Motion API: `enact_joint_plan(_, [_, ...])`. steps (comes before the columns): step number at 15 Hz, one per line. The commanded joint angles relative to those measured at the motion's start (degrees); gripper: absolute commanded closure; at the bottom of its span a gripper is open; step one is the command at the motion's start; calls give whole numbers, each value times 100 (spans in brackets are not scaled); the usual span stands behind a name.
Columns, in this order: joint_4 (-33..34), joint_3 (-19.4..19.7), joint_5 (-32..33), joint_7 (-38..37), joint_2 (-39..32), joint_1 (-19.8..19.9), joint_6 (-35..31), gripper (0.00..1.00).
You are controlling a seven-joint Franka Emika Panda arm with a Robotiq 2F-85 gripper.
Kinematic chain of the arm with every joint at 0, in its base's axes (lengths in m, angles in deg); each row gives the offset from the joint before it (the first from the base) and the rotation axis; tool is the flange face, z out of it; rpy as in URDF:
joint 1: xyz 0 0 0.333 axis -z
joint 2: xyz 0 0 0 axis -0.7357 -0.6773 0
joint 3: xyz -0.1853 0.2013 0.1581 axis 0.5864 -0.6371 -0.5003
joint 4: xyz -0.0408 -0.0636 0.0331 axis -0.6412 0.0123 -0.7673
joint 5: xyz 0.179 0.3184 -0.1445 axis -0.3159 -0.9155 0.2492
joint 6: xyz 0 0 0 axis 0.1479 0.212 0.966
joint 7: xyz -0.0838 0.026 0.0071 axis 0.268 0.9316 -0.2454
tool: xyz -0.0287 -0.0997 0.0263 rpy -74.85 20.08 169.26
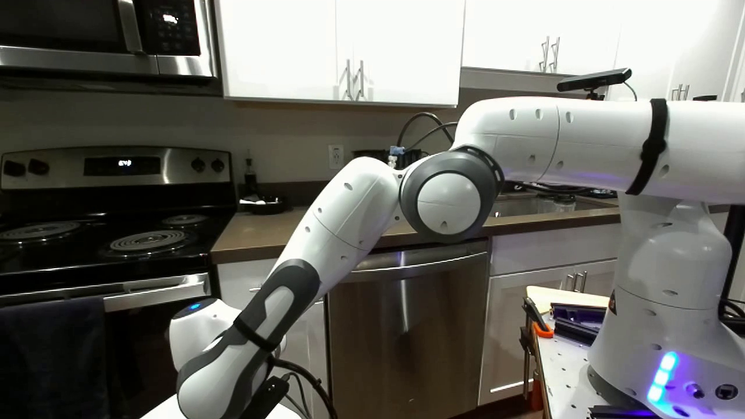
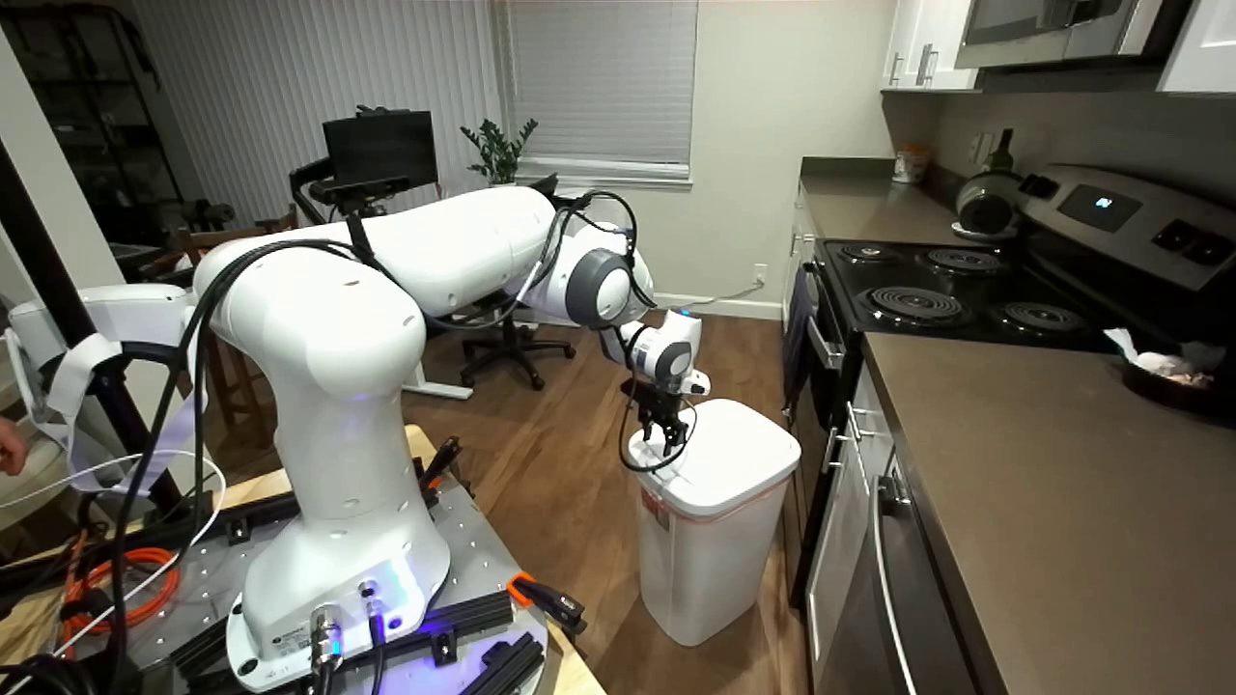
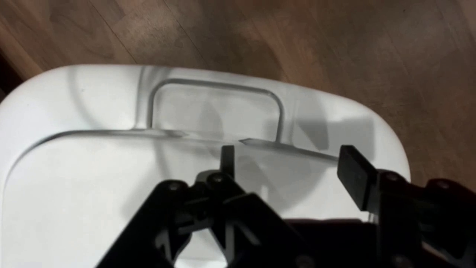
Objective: Open the bin
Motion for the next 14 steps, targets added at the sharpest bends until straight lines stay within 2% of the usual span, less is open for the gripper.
enact_joint_plan(1, [-113,-41,-142,-219,95,85,-5,36])
enact_joint_plan(5, [-301,-90,-238,-311,159,175,-90,38])
enact_joint_plan(6, [-351,-113,-270,-309,166,208,-123,44])
enact_joint_plan(9, [-445,-162,-391,-301,159,272,-153,45])
enact_joint_plan(12, [-584,-175,-479,-378,184,276,-205,40])
enact_joint_plan(14, [-558,-154,-480,-490,155,271,-229,46])
